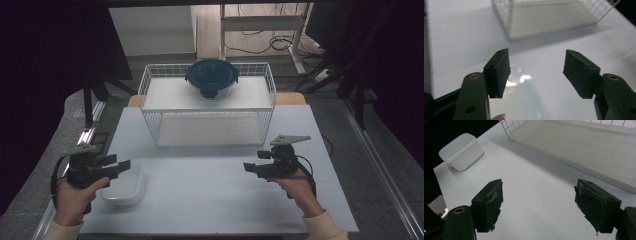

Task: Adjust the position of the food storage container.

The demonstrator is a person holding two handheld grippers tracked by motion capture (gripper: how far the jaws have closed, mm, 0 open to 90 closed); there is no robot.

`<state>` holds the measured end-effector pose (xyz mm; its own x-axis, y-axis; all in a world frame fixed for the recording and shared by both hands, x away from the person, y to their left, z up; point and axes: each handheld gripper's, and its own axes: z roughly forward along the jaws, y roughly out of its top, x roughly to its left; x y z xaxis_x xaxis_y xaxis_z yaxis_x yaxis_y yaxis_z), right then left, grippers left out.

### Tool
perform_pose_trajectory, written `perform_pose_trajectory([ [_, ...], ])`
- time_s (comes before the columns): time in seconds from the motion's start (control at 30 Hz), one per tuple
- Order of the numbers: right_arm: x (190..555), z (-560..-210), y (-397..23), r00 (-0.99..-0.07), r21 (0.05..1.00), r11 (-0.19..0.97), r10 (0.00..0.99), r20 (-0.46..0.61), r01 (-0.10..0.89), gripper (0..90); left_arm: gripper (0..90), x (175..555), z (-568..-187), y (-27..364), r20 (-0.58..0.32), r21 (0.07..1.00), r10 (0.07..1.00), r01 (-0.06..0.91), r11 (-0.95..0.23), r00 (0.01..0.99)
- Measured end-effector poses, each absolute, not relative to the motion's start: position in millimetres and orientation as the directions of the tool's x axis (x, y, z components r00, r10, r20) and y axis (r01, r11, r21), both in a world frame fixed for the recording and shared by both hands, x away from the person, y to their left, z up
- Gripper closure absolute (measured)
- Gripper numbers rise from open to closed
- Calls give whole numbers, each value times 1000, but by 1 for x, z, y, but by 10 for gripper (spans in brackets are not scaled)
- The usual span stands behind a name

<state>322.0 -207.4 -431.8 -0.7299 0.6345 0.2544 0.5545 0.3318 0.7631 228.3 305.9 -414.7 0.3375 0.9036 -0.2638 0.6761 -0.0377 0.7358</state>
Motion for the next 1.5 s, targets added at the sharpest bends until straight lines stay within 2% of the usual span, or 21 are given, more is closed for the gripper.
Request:
perform_pose_trajectory([
  [0.37, 323, -437, -203, -727, 752, 344, 639, 251, 562, 219, 544, 219, -445, 351, -260, 657, 943, 754, 15, 207],
  [0.57, 324, -437, -204, -722, 751, 341, 645, 251, 566, 219, 745, 218, -461, 370, -238, 619, 961, 785, 38, 141],
  [0.67, 323, -437, -204, -722, 751, 343, 646, 248, 564, 220, 813, 216, -472, 376, -245, 588, 962, 807, 49, 120],
  [1.0, 323, -437, -203, -722, 751, 345, 647, 245, 563, 220, 869, 220, -503, 377, -307, 503, 943, 863, 44, 131],
  [1.1, 323, -437, -205, -718, 753, 337, 651, 246, 564, 220, 885, 223, -508, 375, -374, 488, 916, 871, 61, 145],
  [1.5, 322, -434, -205, -720, 758, 335, 650, 244, 560, 220, 897, 236, -505, 343, -398, 489, 887, 872, -11, 234],
])
